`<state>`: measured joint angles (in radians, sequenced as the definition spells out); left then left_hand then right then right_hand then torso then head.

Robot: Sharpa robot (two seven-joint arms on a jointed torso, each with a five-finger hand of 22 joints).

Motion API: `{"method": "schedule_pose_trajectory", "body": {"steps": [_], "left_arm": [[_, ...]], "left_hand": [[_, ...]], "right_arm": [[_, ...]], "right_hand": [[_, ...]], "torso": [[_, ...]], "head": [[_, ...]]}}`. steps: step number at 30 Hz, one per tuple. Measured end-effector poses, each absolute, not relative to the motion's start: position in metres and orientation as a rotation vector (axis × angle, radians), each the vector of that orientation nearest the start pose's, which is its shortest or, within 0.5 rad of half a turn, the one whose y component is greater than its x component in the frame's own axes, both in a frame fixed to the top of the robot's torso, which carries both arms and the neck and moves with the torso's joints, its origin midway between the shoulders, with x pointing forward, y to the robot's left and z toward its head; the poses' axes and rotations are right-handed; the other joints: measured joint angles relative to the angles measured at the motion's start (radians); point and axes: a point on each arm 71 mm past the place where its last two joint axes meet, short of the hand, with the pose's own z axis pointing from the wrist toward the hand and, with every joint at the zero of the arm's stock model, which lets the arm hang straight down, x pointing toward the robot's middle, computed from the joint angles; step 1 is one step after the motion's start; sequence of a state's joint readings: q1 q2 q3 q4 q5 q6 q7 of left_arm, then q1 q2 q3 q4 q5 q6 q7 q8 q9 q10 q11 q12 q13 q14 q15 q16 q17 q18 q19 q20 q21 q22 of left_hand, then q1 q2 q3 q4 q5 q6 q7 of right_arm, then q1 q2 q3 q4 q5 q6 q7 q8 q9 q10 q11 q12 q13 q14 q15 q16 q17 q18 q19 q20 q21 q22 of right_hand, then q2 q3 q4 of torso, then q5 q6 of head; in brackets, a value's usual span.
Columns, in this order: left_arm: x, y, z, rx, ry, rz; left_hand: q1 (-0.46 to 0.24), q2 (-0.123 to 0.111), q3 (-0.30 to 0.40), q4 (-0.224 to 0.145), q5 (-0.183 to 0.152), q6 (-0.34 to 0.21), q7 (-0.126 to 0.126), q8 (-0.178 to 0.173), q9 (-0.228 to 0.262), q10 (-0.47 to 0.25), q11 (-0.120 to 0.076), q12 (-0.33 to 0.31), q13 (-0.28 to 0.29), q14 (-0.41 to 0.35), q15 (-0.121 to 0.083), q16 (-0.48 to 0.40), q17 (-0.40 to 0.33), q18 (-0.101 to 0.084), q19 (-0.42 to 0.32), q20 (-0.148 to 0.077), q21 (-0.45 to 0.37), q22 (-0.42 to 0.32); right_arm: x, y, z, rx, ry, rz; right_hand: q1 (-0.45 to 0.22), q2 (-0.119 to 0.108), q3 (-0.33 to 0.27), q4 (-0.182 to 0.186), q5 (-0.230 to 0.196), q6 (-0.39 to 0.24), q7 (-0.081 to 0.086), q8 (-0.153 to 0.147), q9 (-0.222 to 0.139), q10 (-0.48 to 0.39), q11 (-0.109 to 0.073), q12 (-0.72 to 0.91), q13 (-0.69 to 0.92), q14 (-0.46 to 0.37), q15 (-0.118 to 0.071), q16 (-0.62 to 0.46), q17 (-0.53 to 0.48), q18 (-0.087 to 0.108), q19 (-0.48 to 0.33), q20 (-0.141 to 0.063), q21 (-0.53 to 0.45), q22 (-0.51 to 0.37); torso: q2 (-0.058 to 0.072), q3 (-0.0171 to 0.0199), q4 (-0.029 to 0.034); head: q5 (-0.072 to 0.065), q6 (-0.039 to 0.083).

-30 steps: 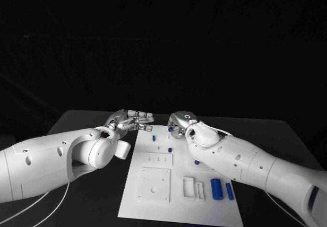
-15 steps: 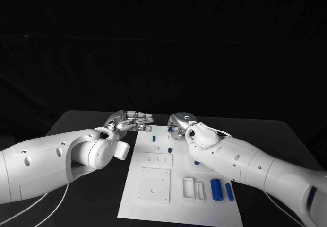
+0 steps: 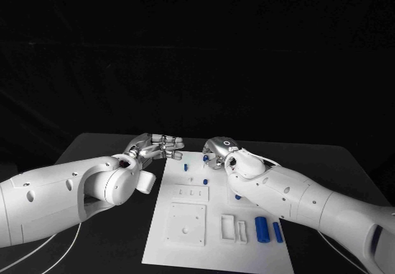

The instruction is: Assemble the parts on the task board

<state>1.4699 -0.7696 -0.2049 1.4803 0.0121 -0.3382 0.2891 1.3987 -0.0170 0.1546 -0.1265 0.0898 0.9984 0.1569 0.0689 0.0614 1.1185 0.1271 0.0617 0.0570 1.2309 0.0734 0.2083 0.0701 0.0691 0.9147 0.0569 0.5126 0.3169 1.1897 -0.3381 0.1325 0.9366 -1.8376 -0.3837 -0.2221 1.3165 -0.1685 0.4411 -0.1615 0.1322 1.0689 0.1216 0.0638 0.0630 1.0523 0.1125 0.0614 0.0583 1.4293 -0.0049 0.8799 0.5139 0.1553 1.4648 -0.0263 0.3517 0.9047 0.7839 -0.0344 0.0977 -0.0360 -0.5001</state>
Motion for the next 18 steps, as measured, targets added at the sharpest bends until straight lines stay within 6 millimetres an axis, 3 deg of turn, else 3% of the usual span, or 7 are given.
{"method": "schedule_pose_trajectory", "body": {"steps": [5,10,14,18], "left_arm": [[0.52,0.19,-0.113,-0.969,1.491,-1.462],[0.521,0.194,-0.113,-0.973,1.486,-1.455],[0.521,0.199,-0.112,-0.977,1.478,-1.447],[0.522,0.203,-0.11,-0.979,1.471,-1.442]], "left_hand": [[0.0,0.0,0.0,0.0,0.0,0.0,0.0,0.0,0.0,0.0,0.0,0.0,0.0,0.0,0.0,0.0,0.0,0.0,0.0,0.0,0.0,0.0],[0.0,0.0,0.0,0.0,0.0,0.0,0.0,0.0,0.0,0.0,0.0,0.0,0.0,0.0,0.0,0.0,0.0,0.0,0.0,0.0,0.0,0.0],[0.0,0.0,0.0,0.0,0.0,0.0,0.0,0.0,0.0,0.0,0.0,0.0,0.0,0.0,0.0,0.0,0.0,0.0,0.0,0.0,0.0,-0.001],[0.0,0.0,0.0,0.0,0.0,0.0,0.0,0.0,0.0,0.0,0.0,0.0,0.0,0.0,0.0,0.0,0.0,0.0,0.0,0.0,0.0,-0.002]], "right_arm": [[0.58,-0.113,-0.156,-0.213,1.387,0.381],[0.573,-0.129,-0.148,-0.199,1.364,0.404],[0.567,-0.153,-0.131,-0.157,1.334,0.427],[0.563,-0.175,-0.116,-0.121,1.312,0.433]], "right_hand": [[0.0,0.0,0.005,0.007,0.009,0.0,0.0,0.0,0.0,0.008,-0.008,0.0,0.0,0.0,0.0,0.0,-0.003,0.0,0.0,0.0,-0.008,-0.002],[-0.017,-0.017,0.049,0.016,0.017,0.015,0.001,0.0,0.0,0.089,-0.024,0.0,0.0,0.002,-0.003,0.0,-0.003,0.0,0.0,0.0,-0.008,0.002],[-0.03,-0.019,0.066,0.022,0.024,0.024,-0.002,0.0,0.0,0.201,-0.055,0.0,0.002,0.004,-0.027,0.0,0.005,-0.001,0.002,-0.021,-0.008,0.012],[-0.031,-0.02,0.011,0.031,0.042,0.022,-0.008,0.0,0.0,0.289,-0.083,0.025,0.014,0.003,-0.048,0.0,0.014,-0.025,0.0,-0.042,-0.008,0.017]], "torso": [[0.001,-0.0002,0.0012],[0.0,0.0002,-0.0004],[-0.001,0.0013,-0.006],[-0.004,0.0033,-0.0137]], "head": [[-0.002,0.002],[-0.003,0.007],[-0.001,0.012],[0.002,0.015]]}}
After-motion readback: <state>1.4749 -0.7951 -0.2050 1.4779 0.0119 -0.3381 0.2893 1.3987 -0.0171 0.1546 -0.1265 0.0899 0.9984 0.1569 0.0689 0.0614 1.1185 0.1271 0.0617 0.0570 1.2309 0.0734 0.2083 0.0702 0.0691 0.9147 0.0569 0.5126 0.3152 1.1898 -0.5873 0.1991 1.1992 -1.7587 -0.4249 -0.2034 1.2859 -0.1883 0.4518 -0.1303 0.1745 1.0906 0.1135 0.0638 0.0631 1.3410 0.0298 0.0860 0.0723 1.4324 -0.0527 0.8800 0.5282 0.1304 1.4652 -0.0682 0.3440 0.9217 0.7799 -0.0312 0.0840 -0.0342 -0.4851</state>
